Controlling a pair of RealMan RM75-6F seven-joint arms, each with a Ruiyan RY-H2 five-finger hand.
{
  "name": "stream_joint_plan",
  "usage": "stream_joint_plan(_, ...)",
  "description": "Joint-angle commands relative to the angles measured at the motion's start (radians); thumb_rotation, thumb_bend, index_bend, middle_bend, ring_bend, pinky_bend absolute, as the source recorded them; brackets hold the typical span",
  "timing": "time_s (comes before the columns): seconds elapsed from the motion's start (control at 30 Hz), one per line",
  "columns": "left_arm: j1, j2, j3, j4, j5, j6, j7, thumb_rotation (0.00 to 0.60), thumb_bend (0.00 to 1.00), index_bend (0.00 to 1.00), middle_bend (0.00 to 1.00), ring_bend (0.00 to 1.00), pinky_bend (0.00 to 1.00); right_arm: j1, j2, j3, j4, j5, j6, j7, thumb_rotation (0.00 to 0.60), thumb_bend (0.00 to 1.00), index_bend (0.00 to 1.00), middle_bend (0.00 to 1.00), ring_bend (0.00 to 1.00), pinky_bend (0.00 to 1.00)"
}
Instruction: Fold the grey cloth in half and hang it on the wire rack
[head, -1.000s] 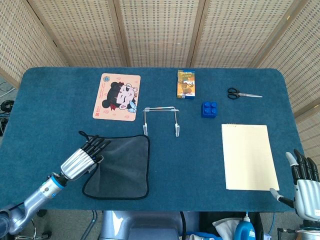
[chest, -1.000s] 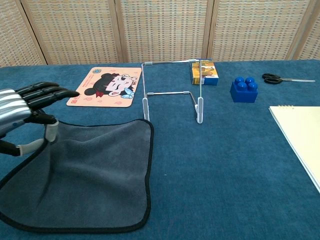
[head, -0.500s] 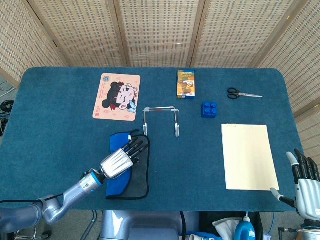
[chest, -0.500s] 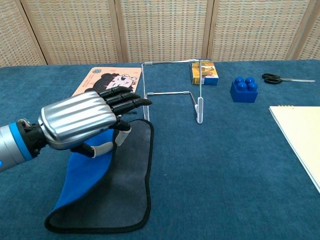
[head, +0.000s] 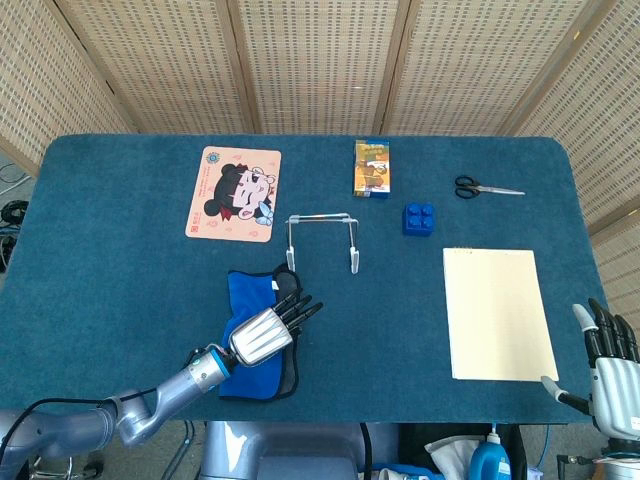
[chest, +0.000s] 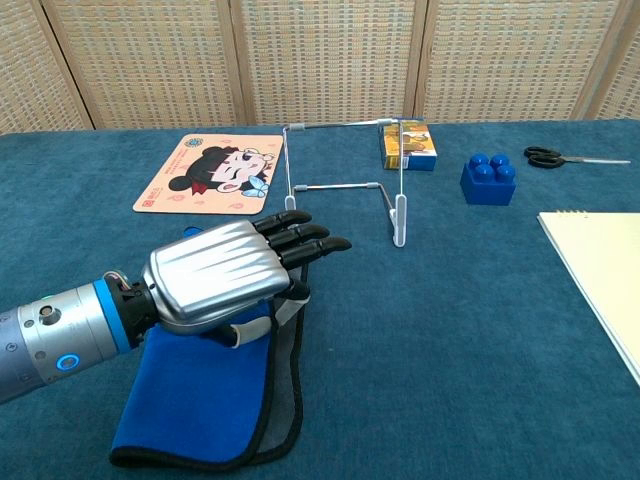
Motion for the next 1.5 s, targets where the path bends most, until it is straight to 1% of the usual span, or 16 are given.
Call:
stream_joint_plan(0.03, -0.001, -0.01, -0.001, 0.009, -0.007, -0.005, 0.009, 0.6, 0.42, 0.78, 0.0, 0.0, 0.0, 0.0, 0.0, -0.001, 0.0, -0.001, 0.0, 0.0, 0.6, 0.0, 0.0, 0.0, 0.0, 0.0)
stream_joint_plan(0.4, -0.009, -0.056, -0.03, 0.036, -0.049, -0.021, 0.037, 0.6, 0.41, 0.78, 0.0, 0.0, 0.0, -0.001, 0.002, -0.002, -0.001, -0.003, 0.001, 0.005, 0.6, 0.0, 0.0, 0.0, 0.0, 0.0)
stream_joint_plan(0.43, -0.009, -0.06, -0.032, 0.036, -0.054, -0.023, 0.037, 0.6, 0.41, 0.77, 0.0, 0.0, 0.0, -0.001, 0.003, -0.002, -0.001, -0.002, 0.001, 0.006, 0.6, 0.0, 0.0, 0.0, 0.0, 0.0)
stream_joint_plan(0.47, -0.009, -0.062, -0.033, 0.036, -0.058, -0.025, 0.037, 0.6, 0.41, 0.74, 0.0, 0.0, 0.0, -0.001, 0.003, -0.002, -0.001, -0.002, 0.001, 0.006, 0.6, 0.0, 0.0, 0.0, 0.0, 0.0)
stream_joint_plan(0.53, -0.011, -0.072, -0.031, 0.04, -0.056, -0.022, 0.045, 0.6, 0.41, 0.62, 0.0, 0.0, 0.0, -0.001, 0.003, -0.002, -0.001, -0.001, 0.0, 0.008, 0.6, 0.0, 0.0, 0.0, 0.0, 0.0)
stream_joint_plan(0.57, -0.01, -0.075, -0.032, 0.042, -0.055, -0.014, 0.044, 0.6, 0.4, 0.52, 0.0, 0.0, 0.0, -0.001, 0.003, -0.002, 0.0, -0.001, 0.0, 0.008, 0.6, 0.0, 0.0, 0.0, 0.0, 0.0)
stream_joint_plan(0.6, -0.009, -0.077, -0.033, 0.044, -0.054, -0.007, 0.041, 0.6, 0.39, 0.39, 0.0, 0.0, 0.0, -0.001, 0.004, -0.001, 0.0, 0.0, -0.001, 0.008, 0.6, 0.0, 0.0, 0.0, 0.0, 0.0)
stream_joint_plan(0.63, -0.008, -0.078, -0.034, 0.044, -0.055, -0.002, 0.037, 0.6, 0.38, 0.3, 0.0, 0.0, 0.0, -0.001, 0.004, -0.002, 0.0, 0.0, -0.001, 0.009, 0.6, 0.0, 0.0, 0.0, 0.0, 0.0)
stream_joint_plan(0.67, -0.007, -0.078, -0.036, 0.043, -0.055, 0.005, 0.03, 0.6, 0.36, 0.17, 0.0, 0.0, 0.0, -0.001, 0.004, -0.002, 0.0, 0.0, -0.002, 0.01, 0.6, 0.0, 0.0, 0.0, 0.0, 0.0)
stream_joint_plan(0.7, -0.007, -0.077, -0.038, 0.041, -0.056, 0.013, 0.023, 0.6, 0.35, 0.09, 0.0, 0.0, 0.0, 0.0, 0.005, -0.002, 0.0, 0.0, -0.002, 0.011, 0.6, 0.0, 0.0, 0.0, 0.0, 0.0)
stream_joint_plan(0.77, -0.007, -0.072, -0.044, 0.038, -0.056, 0.026, 0.01, 0.6, 0.32, 0.01, 0.0, 0.0, 0.0, 0.0, 0.005, -0.003, 0.0, 0.0, -0.002, 0.011, 0.6, 0.0, 0.0, 0.0, 0.0, 0.0)
stream_joint_plan(0.97, 0.002, -0.036, -0.067, -0.003, -0.067, 0.081, -0.066, 0.6, 0.27, 0.0, 0.0, 0.0, 0.0, -0.001, 0.005, -0.004, -0.002, -0.003, -0.001, 0.008, 0.6, 0.0, 0.0, 0.0, 0.0, 0.0)
stream_joint_plan(1.1, 0.022, 0.015, -0.102, -0.063, -0.089, 0.143, -0.128, 0.6, 0.27, 0.0, 0.0, 0.0, 0.0, -0.001, 0.004, -0.006, -0.004, -0.007, 0.0, 0.004, 0.6, 0.0, 0.0, 0.0, 0.0, 0.0)
stream_joint_plan(1.23, 0.043, 0.079, -0.133, -0.117, -0.122, 0.18, -0.181, 0.6, 0.28, 0.01, 0.0, 0.0, 0.0, -0.001, 0.003, -0.007, -0.005, -0.009, -0.001, -0.002, 0.6, 0.0, 0.0, 0.0, 0.0, 0.0)
stream_joint_plan(1.37, 0.076, 0.131, -0.167, -0.16, -0.2, 0.183, -0.226, 0.6, 0.29, 0.22, 0.0, 0.0, 0.0, -0.001, 0.001, -0.008, -0.006, -0.011, -0.001, -0.005, 0.6, 0.0, 0.0, 0.0, 0.0, 0.0)
stream_joint_plan(1.5, 0.105, 0.184, -0.19, -0.195, -0.305, 0.132, -0.254, 0.6, 0.32, 0.37, 0.0, 0.0, 0.0, 0.001, 0.0, -0.01, -0.006, -0.014, -0.004, -0.009, 0.6, 0.0, 0.0, 0.0, 0.0, 0.0)
